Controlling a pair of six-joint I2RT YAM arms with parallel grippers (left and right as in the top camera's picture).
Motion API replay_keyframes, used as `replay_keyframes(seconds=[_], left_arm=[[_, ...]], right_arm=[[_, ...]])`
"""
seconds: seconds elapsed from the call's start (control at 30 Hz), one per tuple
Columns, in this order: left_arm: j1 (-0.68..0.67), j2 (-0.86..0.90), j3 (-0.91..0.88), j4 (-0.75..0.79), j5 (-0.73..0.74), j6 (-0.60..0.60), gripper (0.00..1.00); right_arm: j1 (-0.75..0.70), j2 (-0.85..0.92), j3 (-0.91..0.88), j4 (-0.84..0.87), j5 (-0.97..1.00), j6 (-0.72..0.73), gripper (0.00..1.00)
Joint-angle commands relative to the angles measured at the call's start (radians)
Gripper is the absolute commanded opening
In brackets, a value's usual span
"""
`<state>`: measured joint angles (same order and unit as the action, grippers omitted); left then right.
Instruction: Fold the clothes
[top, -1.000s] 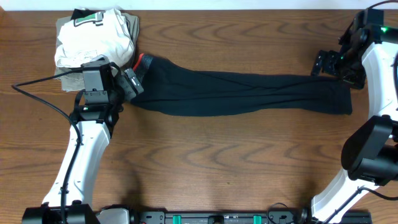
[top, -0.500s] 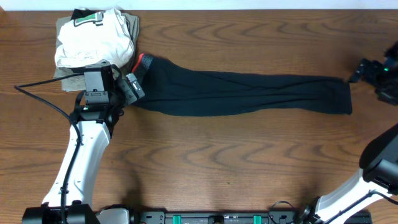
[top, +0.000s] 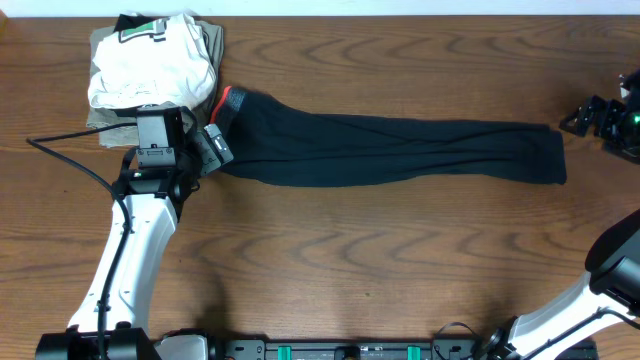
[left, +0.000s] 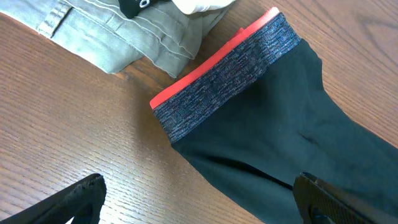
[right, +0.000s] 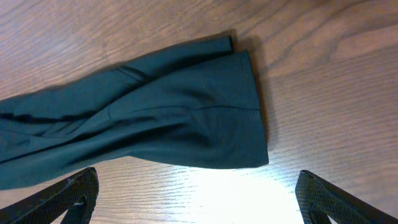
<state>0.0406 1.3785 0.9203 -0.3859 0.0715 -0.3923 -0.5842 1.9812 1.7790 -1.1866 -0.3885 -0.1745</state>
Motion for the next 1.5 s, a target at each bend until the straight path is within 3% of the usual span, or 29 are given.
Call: replay_keyframes(seconds=[0.0, 0.57, 1.47], left_arm=[[0.005, -0.004, -0.006, -0.003, -0.001, 0.006, 0.98], [0.005, -0.004, -0.006, -0.002, -0.001, 0.006, 0.98], [0.005, -0.004, -0.007, -0.002, -0.001, 0.006, 0.98]], right_arm=[[-0.02, 0.055, -0.011, 0.001, -0.035, -0.044, 0.99], [-0.108, 0.226, -0.01, 0.032, -0.125, -0.104, 0.99], [-0.088, 0.353, -0.01, 0.092, -0.245, -0.243, 0.99]])
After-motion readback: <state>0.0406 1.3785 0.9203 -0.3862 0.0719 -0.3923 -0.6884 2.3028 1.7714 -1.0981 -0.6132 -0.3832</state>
